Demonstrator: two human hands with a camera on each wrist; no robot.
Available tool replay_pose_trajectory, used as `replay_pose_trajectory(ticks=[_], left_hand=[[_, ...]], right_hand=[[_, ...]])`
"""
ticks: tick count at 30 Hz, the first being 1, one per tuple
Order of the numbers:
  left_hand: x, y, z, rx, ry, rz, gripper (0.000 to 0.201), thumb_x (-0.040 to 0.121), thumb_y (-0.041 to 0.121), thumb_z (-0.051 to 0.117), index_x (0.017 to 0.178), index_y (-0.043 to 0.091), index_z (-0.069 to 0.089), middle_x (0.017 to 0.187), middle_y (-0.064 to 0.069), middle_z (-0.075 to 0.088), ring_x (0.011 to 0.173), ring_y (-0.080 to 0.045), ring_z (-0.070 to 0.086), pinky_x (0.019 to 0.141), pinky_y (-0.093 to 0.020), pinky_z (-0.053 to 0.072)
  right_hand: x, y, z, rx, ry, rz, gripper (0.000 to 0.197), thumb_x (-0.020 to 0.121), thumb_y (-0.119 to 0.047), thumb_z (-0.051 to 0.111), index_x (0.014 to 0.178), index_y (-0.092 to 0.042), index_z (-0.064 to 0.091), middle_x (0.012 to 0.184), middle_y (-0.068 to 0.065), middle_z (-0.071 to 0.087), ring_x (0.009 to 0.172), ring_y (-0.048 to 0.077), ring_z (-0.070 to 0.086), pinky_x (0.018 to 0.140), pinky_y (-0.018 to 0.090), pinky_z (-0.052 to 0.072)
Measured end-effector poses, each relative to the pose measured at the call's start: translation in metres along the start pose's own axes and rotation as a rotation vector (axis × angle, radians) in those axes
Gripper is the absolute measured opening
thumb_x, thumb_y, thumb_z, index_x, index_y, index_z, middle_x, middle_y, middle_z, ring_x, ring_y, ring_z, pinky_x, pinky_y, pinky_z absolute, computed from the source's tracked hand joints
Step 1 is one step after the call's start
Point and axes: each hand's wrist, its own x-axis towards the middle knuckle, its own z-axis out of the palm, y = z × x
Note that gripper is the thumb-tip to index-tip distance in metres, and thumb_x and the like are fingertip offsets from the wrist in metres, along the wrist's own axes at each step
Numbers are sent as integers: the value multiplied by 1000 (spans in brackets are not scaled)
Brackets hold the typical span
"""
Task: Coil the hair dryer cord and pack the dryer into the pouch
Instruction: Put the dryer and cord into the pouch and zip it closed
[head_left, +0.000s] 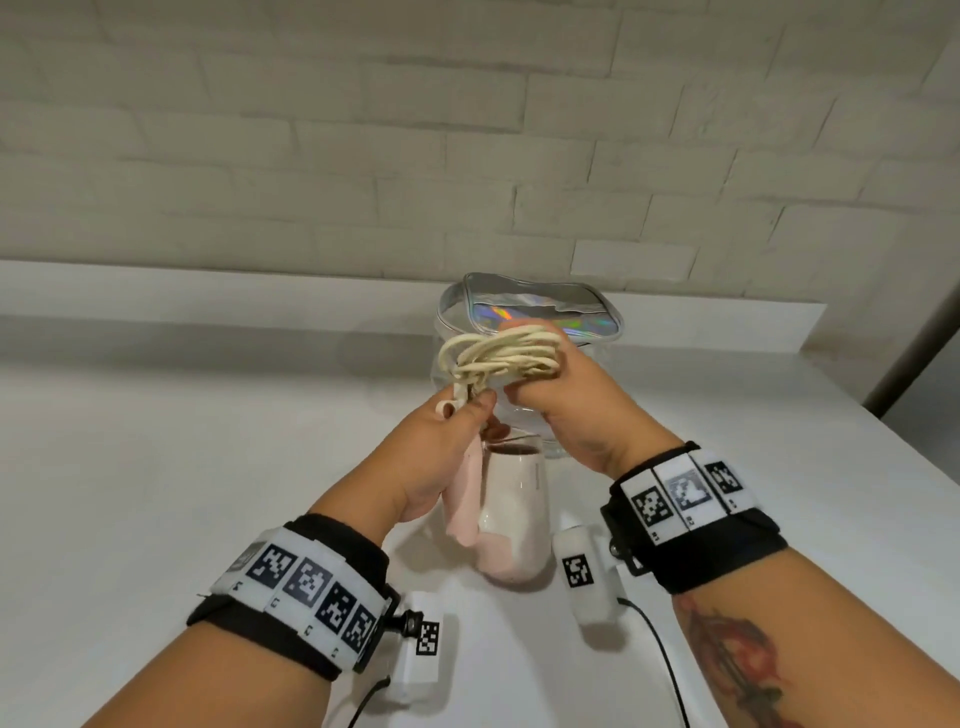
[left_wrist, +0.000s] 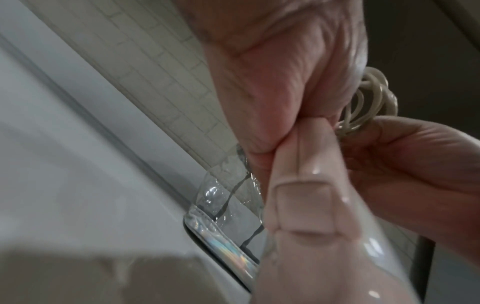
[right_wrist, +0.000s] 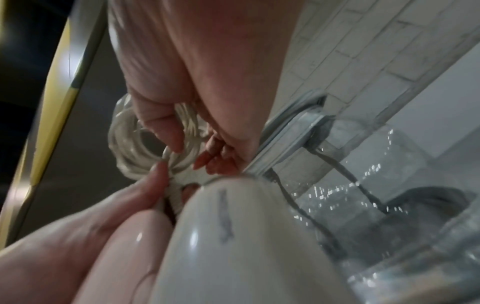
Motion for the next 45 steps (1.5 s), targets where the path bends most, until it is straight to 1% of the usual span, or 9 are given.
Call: replay_pose_trajectory(ticks=[3,7,12,20,26,30,33,39,45], left_hand=[[0,4,-5,57,74,68,24,78,61,56,96,48,65,93,9,74,99,-21,67,97,-53,49],[-1,18,-11,65,139,109,19,80,60,54,89,48,65,93,10,75,101,-20,67,98,-54,47],[-3,33,-12,-111,209,158,14,89,44,59,80,36,66,75,13,72,100,-17,69,101,-54,47],[-4,67,-4,-246,292,382,22,97,35,51,79,38,62,73,14,71,93,-15,70,84,-43,52],[0,79,13,-266,476,648,25,86,52,54,102,33,55,113,-8,70,106,-23,66,96,-50,50],[13,85,24,-54,535,934,12,91,27,52,103,25,54,110,-11,59,102,-21,59,90,-28,48],[26,77,32,292,490,1070,13,91,5,56,98,14,53,97,-3,46,91,-22,50,80,-29,47],[56,43,31,829,299,812,14,82,13,60,94,5,58,105,-18,49,87,-30,54,76,-42,50],[82,59,17,1276,275,100,23,90,38,53,104,21,60,102,-7,56,84,-28,55,74,-36,47]], right_hand=[[6,-5,-15,-305,70,-75,67,70,11,54,124,-29,50,104,-8,57,92,8,56,78,21,44],[26,7,-34,-1174,367,-217,70,66,7,59,129,-23,51,126,6,50,120,26,42,101,35,33],[35,19,-46,-1502,269,-132,57,66,1,63,120,-18,56,114,8,60,108,31,54,93,42,32],[24,-8,-46,-1239,299,-235,37,82,-3,54,112,-20,66,96,9,70,88,32,63,74,36,50],[29,-52,-46,-523,527,-216,14,84,-21,63,88,-33,69,86,-10,70,82,13,65,72,30,54],[34,-66,-47,-438,537,-236,12,80,-19,69,90,-25,71,85,-13,70,79,5,63,80,30,55],[32,-69,-46,-312,512,-221,7,82,-9,65,84,-13,70,78,-4,72,74,11,67,72,28,57],[28,-63,-57,-199,484,-203,16,81,-4,66,83,-20,68,77,0,68,61,9,64,61,25,55],[29,-54,-68,-244,572,-205,15,81,-16,66,77,-30,68,83,-9,69,77,8,62,74,28,53]])
